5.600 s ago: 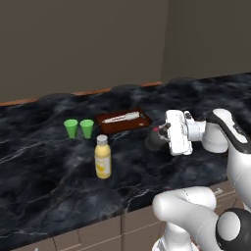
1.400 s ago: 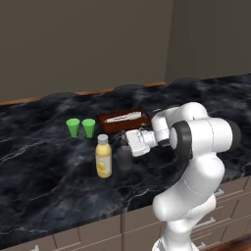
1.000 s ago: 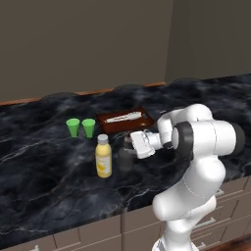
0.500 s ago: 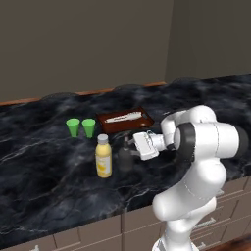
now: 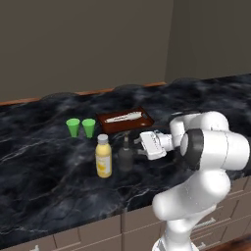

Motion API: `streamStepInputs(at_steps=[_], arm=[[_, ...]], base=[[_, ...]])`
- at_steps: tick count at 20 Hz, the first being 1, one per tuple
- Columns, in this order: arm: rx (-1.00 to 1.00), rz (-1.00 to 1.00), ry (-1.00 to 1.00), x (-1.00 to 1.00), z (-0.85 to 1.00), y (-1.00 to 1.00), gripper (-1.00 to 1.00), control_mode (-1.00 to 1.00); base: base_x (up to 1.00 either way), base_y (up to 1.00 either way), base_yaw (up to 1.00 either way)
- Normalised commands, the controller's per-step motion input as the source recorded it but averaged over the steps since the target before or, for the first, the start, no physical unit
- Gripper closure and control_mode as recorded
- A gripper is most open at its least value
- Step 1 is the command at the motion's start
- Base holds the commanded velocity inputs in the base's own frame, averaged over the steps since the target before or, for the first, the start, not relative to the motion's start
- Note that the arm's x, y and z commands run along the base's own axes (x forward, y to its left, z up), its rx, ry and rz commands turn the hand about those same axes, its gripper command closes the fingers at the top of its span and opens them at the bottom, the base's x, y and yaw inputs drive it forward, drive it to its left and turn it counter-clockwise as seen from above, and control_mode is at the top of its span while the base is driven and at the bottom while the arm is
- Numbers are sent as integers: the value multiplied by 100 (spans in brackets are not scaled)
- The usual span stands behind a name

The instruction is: Place the drinks on the dining counter in a tight cluster.

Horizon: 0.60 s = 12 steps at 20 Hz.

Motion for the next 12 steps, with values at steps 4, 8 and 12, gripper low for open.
streamStepInputs(at_steps=[4,8,12], arm=[[-1,-13,11,-40,42,-18,-100,-100],[-5,-15,16,-38,49,-13,-100,-100],[-2,-17,17,-44,46,-16,-100,-100]], base=[[0,0,0],[0,0,0],[0,0,0]])
